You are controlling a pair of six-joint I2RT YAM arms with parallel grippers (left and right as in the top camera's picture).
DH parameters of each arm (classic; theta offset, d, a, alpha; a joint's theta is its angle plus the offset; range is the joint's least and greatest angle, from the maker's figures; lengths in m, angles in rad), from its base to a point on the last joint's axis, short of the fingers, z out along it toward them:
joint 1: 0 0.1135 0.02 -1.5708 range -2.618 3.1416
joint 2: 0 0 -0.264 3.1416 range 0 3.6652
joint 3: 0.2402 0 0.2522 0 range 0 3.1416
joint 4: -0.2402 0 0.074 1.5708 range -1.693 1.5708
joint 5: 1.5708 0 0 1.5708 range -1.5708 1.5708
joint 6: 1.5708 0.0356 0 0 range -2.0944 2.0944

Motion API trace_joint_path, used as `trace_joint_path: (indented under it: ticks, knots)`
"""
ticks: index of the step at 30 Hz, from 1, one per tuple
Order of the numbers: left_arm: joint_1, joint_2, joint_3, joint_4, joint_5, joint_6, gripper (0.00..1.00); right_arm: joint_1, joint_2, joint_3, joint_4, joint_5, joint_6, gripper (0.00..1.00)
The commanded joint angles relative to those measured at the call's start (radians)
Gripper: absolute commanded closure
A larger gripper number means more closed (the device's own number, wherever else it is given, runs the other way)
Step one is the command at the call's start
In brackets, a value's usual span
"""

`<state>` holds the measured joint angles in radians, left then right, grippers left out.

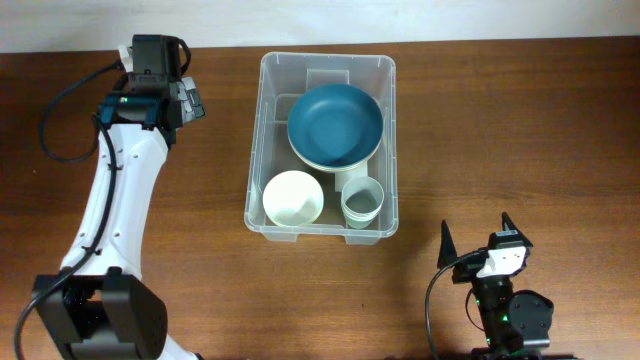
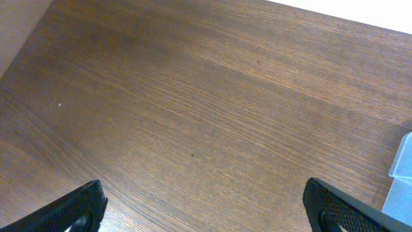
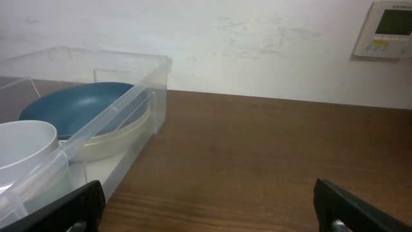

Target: Pack container

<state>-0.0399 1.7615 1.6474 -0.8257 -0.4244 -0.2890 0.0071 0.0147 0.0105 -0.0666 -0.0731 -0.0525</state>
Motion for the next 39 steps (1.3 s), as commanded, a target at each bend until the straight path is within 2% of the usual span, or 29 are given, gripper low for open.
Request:
trace_joint_path:
  ticks: [1, 10, 17, 23, 31, 39]
  knots:
    - [0.003, -0.003, 0.005, 0.002, -0.014, -0.013, 0.00, -0.001, -0.011, -0.005, -0.005, 0.002, 0.001, 0.01]
    - [0.008, -0.026, 0.005, -0.008, 0.069, -0.013, 0.00, -0.001, -0.011, -0.005, -0.005, 0.002, 0.001, 0.01]
    - [0.008, -0.169, -0.008, -0.008, 0.113, -0.013, 0.00, -0.001, -0.011, -0.005, -0.005, 0.002, 0.001, 0.01]
    - [0.010, -0.399, -0.116, -0.009, 0.113, -0.009, 0.00, -0.001, -0.011, -0.005, -0.005, 0.002, 0.001, 0.01]
    - [0.011, -0.756, -0.363, -0.047, -0.003, -0.009, 0.00, -0.001, -0.011, -0.005, -0.005, 0.002, 0.001, 0.01]
    - [-0.026, -1.092, -0.683, -0.024, 0.039, -0.014, 0.00, -0.001, -0.011, -0.005, -0.005, 0.002, 0.001, 0.01]
